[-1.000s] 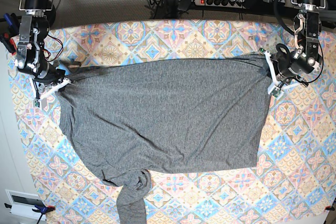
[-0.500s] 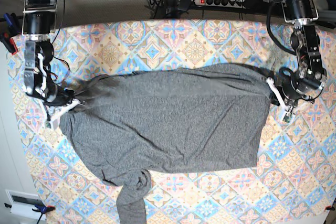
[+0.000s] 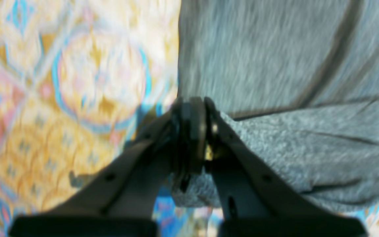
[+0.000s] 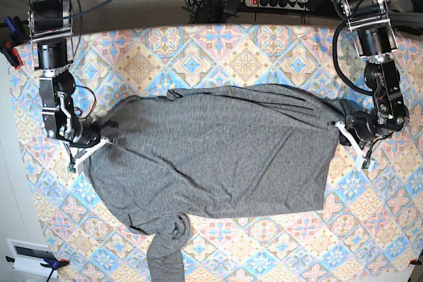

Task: Layout the t-shirt on the table in an organized manner, then fold the t-shirt properly
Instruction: 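Pull the held shirt edge with both grippers apart to stretch it, then open both grippers, releasing the shirt, and lift them away, then grasp the sleeve fabric near the shirt edge with the left gripper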

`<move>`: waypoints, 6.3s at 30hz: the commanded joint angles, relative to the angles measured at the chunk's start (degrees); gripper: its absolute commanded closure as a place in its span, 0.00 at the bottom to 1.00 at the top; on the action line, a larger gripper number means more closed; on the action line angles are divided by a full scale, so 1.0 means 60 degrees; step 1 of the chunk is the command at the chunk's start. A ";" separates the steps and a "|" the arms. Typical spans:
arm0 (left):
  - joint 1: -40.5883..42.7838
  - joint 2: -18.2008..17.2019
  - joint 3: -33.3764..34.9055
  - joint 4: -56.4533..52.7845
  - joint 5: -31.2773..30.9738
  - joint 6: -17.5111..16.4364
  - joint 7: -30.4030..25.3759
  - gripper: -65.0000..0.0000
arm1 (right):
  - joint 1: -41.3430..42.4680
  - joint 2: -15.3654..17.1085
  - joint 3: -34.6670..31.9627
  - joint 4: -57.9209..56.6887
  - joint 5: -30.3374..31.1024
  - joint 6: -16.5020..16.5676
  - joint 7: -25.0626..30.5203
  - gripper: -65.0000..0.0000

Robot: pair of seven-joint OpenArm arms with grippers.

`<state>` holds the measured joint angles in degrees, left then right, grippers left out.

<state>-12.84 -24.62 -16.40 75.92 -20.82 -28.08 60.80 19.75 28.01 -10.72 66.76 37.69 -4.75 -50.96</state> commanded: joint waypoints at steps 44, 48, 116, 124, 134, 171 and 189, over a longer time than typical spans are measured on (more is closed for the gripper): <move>-0.1413 -0.0343 -0.0057 -0.1569 -0.0142 0.0467 -0.1129 0.48 | -0.0031 -0.1833 0.1545 0.1584 -0.5425 0.0023 0.1893 0.57; -0.0592 -0.0387 -0.0555 0.0482 -0.0142 0.0467 -0.1173 0.48 | -0.0984 -0.1936 0.3743 0.3151 -0.5396 0.0023 0.1878 0.57; -0.0827 -0.3948 0.8221 0.1918 0.5030 -0.0691 -0.1964 0.48 | -0.4354 -0.3533 0.6336 0.3210 0.6326 0.0038 0.0413 0.57; -0.0842 -0.3655 0.8177 0.1903 0.5074 -0.0661 -0.1949 0.48 | -0.4368 -0.3533 0.6322 0.3210 0.6326 0.0038 0.0413 0.57; -0.0783 -0.2746 0.8236 0.1903 0.7140 -0.0661 -0.1949 0.48 | -0.4368 -0.3533 0.6307 0.3210 0.6326 0.0038 0.0398 0.57; -0.0710 -0.2321 0.8177 0.0936 0.7257 -0.0661 -0.2023 1.00 | -0.4368 -0.3533 0.6292 0.3210 0.6341 0.0038 0.0398 0.57; 0.0038 -0.2395 0.6741 0.3046 0.7287 -0.0647 -0.1935 1.00 | -0.4720 -0.3533 0.6336 0.3708 0.6341 0.0038 -0.0086 0.57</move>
<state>-12.60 -38.15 24.32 93.78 22.46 -31.97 48.69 -8.91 6.07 27.00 87.88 74.41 -5.21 -51.44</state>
